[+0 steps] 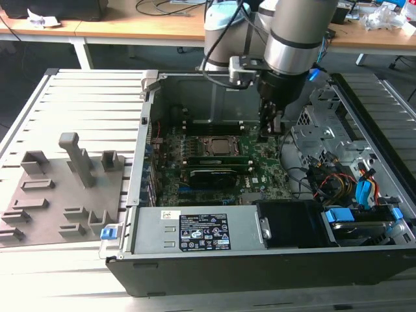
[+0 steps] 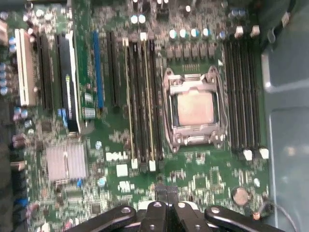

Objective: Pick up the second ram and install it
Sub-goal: 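Press down the second ram until it locks into place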

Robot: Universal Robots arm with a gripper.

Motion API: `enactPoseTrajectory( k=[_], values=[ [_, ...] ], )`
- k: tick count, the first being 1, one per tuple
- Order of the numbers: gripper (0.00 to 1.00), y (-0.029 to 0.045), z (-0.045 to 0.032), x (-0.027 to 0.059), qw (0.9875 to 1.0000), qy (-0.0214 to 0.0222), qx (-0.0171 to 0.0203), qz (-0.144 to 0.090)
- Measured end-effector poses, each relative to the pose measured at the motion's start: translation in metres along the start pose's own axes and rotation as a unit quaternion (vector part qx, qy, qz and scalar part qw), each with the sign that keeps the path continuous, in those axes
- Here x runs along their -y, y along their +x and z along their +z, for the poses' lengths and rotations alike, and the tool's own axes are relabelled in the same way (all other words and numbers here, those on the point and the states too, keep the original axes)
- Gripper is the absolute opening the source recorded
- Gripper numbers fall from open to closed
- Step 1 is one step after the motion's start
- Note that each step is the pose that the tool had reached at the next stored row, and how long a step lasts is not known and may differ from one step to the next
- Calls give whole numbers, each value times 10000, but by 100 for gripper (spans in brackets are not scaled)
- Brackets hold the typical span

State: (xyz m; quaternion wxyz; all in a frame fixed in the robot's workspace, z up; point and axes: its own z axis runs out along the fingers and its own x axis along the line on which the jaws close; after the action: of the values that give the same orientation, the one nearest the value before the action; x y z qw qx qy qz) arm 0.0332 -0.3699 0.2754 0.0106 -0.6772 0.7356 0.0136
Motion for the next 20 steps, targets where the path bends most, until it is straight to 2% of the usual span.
enactPoseTrajectory(
  k=[1, 4, 7, 20],
  values=[
    [11, 9, 37, -54, 10000, 0, 0, 1],
    [11, 38, 109, -59, 10000, -1, -1, -6],
    [11, 60, 242, -64, 10000, -1, 0, -12],
    [11, 89, 439, -104, 10000, -3, 3, -52]
  ],
)
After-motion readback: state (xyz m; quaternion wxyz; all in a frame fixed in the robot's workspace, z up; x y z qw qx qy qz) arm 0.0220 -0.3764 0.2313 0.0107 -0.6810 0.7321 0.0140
